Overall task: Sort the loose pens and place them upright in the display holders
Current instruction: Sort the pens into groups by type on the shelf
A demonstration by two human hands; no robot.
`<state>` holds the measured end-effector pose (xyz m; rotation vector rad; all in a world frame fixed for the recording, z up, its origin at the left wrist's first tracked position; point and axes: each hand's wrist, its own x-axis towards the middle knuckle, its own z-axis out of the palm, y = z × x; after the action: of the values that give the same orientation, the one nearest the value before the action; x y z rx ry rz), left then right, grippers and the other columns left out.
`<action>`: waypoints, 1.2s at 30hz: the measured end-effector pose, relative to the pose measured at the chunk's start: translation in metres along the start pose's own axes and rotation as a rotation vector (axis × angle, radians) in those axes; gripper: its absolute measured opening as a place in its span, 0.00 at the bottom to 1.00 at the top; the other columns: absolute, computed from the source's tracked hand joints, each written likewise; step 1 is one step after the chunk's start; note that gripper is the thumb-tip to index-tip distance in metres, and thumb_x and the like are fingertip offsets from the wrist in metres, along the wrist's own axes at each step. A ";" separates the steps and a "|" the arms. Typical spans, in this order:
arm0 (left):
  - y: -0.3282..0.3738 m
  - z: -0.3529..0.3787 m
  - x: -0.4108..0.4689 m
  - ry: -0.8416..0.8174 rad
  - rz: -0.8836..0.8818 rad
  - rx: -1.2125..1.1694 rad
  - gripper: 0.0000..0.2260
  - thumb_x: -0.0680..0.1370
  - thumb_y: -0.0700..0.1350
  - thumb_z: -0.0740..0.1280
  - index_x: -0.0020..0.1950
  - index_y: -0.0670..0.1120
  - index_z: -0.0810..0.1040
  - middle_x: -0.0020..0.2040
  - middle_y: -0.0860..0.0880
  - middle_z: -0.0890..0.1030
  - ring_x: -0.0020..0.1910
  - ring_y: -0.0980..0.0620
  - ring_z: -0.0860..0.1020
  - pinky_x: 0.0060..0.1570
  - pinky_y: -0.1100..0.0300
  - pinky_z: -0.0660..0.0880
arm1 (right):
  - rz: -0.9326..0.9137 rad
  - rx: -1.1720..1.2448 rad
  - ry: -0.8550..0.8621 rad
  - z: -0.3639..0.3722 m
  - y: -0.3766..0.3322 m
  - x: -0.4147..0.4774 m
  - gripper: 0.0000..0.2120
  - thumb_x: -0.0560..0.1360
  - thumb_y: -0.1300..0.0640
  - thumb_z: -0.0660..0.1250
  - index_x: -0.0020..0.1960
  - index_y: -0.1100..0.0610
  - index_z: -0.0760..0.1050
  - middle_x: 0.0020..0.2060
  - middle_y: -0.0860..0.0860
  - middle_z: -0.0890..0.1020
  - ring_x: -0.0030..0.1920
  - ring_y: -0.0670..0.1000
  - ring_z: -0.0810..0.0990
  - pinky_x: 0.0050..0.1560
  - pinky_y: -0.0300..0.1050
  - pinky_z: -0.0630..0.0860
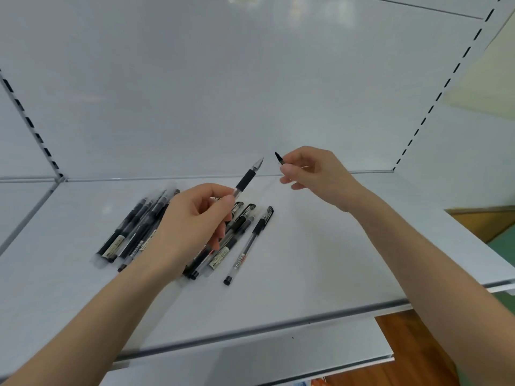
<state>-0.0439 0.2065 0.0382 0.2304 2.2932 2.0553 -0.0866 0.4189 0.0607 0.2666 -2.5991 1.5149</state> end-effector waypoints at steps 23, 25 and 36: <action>0.004 0.009 -0.025 -0.091 0.156 0.147 0.12 0.74 0.37 0.66 0.37 0.53 0.80 0.26 0.57 0.78 0.26 0.60 0.69 0.28 0.72 0.65 | -0.108 0.079 -0.133 0.001 -0.025 -0.056 0.13 0.74 0.68 0.64 0.44 0.51 0.78 0.30 0.42 0.81 0.35 0.39 0.78 0.40 0.30 0.73; 0.002 0.014 -0.026 -0.089 0.163 0.155 0.13 0.74 0.37 0.66 0.36 0.54 0.79 0.26 0.58 0.78 0.27 0.61 0.71 0.29 0.72 0.67 | -0.093 0.084 -0.127 -0.001 -0.022 -0.060 0.13 0.74 0.68 0.64 0.44 0.51 0.78 0.30 0.41 0.81 0.35 0.39 0.79 0.40 0.30 0.74; 0.000 0.045 -0.021 -0.195 0.185 0.182 0.10 0.74 0.39 0.67 0.37 0.52 0.79 0.27 0.56 0.80 0.24 0.59 0.73 0.27 0.70 0.69 | -0.052 0.160 0.036 -0.016 -0.003 -0.088 0.13 0.74 0.69 0.64 0.47 0.51 0.77 0.37 0.46 0.82 0.37 0.40 0.80 0.41 0.33 0.75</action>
<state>-0.0168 0.2478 0.0314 0.6441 2.4145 1.8009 0.0003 0.4394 0.0547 0.3164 -2.4275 1.6947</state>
